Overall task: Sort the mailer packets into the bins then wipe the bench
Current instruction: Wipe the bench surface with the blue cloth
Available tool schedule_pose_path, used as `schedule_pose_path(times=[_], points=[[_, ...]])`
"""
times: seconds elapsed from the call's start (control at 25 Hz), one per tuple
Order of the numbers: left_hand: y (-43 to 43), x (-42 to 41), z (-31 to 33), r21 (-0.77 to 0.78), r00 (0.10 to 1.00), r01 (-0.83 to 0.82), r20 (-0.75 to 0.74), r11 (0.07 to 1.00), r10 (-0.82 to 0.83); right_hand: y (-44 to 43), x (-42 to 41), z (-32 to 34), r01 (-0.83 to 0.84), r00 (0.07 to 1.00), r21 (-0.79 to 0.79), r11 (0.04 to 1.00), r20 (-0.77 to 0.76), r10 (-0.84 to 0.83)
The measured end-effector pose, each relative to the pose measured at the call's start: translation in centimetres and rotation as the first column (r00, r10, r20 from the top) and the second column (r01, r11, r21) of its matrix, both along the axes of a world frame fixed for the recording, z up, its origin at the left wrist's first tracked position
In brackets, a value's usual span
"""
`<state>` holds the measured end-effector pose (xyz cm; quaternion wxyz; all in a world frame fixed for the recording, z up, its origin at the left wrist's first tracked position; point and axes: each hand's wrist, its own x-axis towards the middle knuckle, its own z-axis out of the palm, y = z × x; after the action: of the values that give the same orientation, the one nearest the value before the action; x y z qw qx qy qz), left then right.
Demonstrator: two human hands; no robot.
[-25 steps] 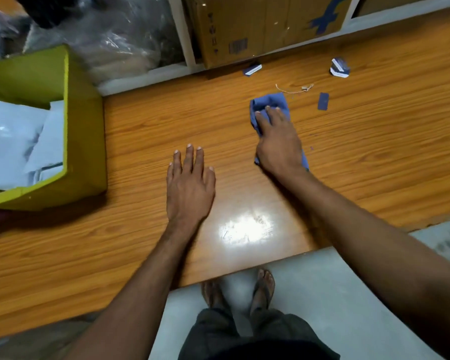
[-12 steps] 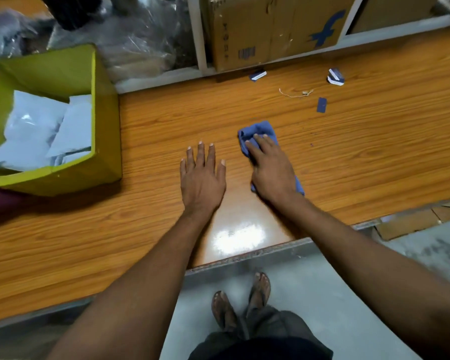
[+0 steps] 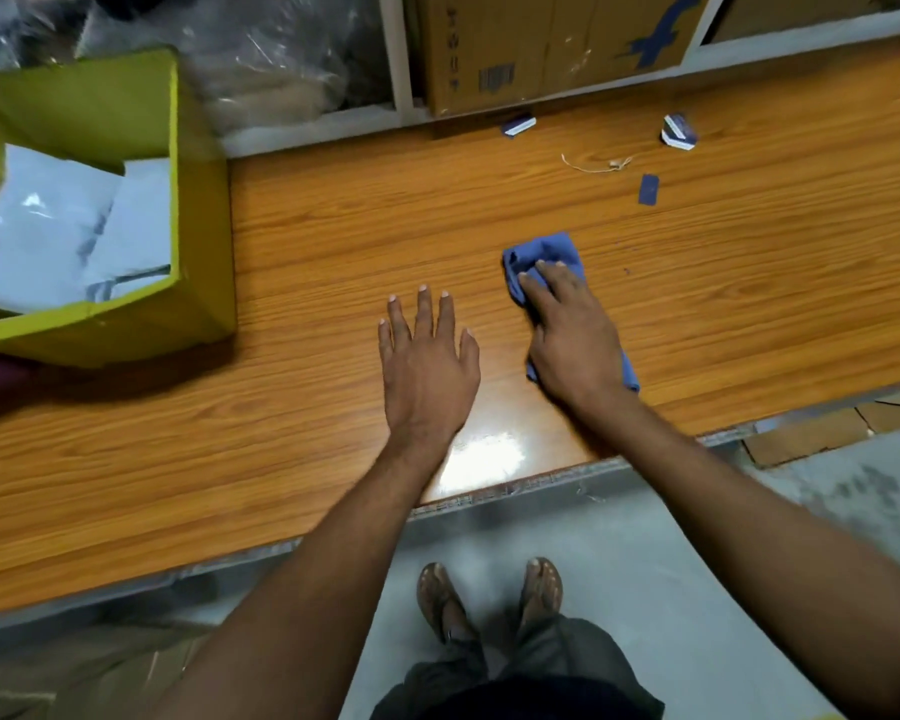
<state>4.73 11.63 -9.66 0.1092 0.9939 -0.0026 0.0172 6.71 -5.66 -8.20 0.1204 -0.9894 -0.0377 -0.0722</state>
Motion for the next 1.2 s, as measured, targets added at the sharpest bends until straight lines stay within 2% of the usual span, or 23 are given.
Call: schedule_pose_path(times=[0.12, 0.16, 0.28, 0.36, 0.44, 0.56, 0.6, 0.76, 0.8, 0.84, 0.92, 1.0, 1.04, 1.16, 1.2], points=[[-1.1, -1.3, 0.1, 0.018, 0.998, 0.059, 0.011, 0.998, -0.06, -0.8, -4.5, -0.4, -0.174, 0.985, 0.008, 0.985, 0.005, 0.174], [-1.6, -1.7, 0.0, 0.014, 0.999, 0.035, 0.001, 0.999, -0.035, -2.2, -3.3, -0.6, -0.159, 0.987, -0.006, 0.987, 0.027, 0.159], [-2.4, -2.1, 0.0, 0.003, 1.0, -0.012, -0.005, 1.0, 0.012, -6.5, 2.7, -0.5, 0.086, 0.995, 0.002, 0.996, 0.043, -0.086], [-2.4, -1.9, 0.2, 0.02, 1.0, -0.022, 0.014, 1.0, 0.021, -6.3, 4.5, -0.3, 0.114, 0.993, 0.03, 0.993, 0.035, -0.115], [-2.4, -2.1, 0.2, 0.045, 0.998, -0.044, 0.039, 0.998, 0.043, -4.4, 2.4, -0.4, 0.014, 0.999, 0.045, 0.999, 0.046, -0.016], [-2.7, -1.9, 0.3, 0.039, 0.997, -0.048, 0.061, 0.998, 0.046, -4.1, -2.8, -1.0, -0.218, 0.976, 0.032, 0.975, 0.011, 0.218], [-2.8, -1.7, 0.4, 0.029, 0.997, -0.055, 0.063, 0.998, 0.053, -5.1, -2.2, -0.9, -0.234, 0.972, 0.018, 0.972, 0.027, 0.233], [-2.8, -2.1, 0.3, 0.018, 0.997, -0.063, 0.044, 0.998, 0.063, -8.2, 4.8, -0.3, 0.026, 0.999, 0.047, 0.999, 0.044, -0.028], [-3.1, -1.7, 0.3, 0.021, 0.995, -0.076, 0.067, 0.997, 0.074, -7.6, 4.7, -0.1, 0.044, 0.999, 0.061, 0.997, 0.023, -0.045], [-3.4, -1.1, 0.4, 0.018, 0.992, -0.091, 0.09, 0.996, 0.089, -6.3, 3.5, -0.2, 0.01, 1.0, 0.061, 0.998, 0.016, -0.011], [-4.3, 0.4, 0.6, -0.01, 0.988, -0.127, 0.084, 0.992, 0.127, -4.4, -1.1, -0.8, -0.159, 0.987, 0.022, 0.987, -0.022, 0.16], [-5.1, 1.6, 0.5, -0.005, 0.989, -0.135, 0.06, 0.991, 0.135, -5.4, -1.9, -1.2, -0.283, 0.959, 0.009, 0.959, -0.031, 0.283], [-5.2, 2.1, 0.2, 0.003, 0.99, -0.128, 0.052, 0.992, 0.128, -6.4, -0.1, -1.1, -0.239, 0.971, 0.004, 0.971, -0.014, 0.24], [-4.8, 1.8, -0.4, 0.005, 0.989, -0.12, 0.083, 0.993, 0.119, -10.3, 6.4, 0.0, 0.088, 0.995, 0.071, 0.994, 0.034, -0.091], [-4.7, 1.8, -0.4, 0.009, 0.988, -0.123, 0.091, 0.992, 0.122, -10.0, 6.7, 0.3, 0.112, 0.993, 0.102, 0.988, 0.033, -0.116]])
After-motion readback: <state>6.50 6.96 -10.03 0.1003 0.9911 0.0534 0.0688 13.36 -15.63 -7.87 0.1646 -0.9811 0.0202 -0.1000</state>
